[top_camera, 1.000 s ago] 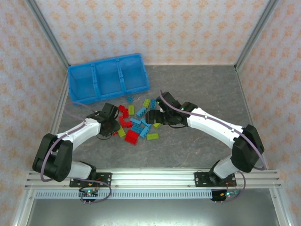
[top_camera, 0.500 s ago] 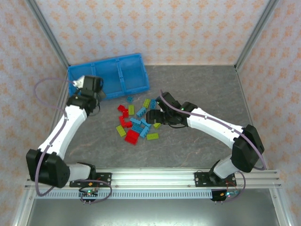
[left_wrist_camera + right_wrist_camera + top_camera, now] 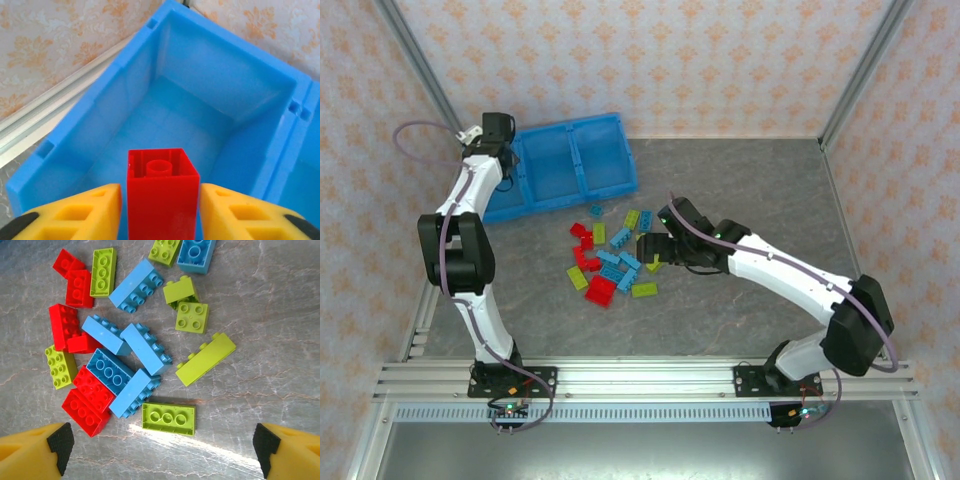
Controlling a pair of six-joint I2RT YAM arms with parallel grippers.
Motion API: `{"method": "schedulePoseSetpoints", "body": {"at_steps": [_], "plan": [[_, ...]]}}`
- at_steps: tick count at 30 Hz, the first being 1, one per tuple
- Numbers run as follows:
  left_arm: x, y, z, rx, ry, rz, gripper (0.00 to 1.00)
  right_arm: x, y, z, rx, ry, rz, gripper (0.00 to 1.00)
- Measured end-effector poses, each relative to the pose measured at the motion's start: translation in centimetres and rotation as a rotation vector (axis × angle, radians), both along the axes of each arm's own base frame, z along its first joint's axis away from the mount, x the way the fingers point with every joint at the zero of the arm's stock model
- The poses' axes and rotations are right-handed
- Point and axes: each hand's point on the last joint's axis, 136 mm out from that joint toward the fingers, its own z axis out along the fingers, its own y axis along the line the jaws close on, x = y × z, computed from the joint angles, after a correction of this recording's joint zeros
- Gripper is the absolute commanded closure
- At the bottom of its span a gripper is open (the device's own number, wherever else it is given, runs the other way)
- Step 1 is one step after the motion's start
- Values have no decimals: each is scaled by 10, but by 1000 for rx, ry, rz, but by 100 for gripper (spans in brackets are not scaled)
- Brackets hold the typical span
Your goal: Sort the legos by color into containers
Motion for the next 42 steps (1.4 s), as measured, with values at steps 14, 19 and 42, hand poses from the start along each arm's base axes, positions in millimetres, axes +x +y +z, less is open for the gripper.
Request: {"method": "schedulePoseSetpoints", "body": {"at_steps": [14, 19, 42], "plan": [[-93, -122, 94, -149, -264, -304, 43, 22, -26, -25, -122, -44, -180, 2], [-142, -244, 68, -186, -209, -734, 41, 24, -20, -71, -189, 42, -171, 7], [-190, -252, -9, 23, -209, -979, 12, 40, -14, -136, -176, 130, -311, 90]]}}
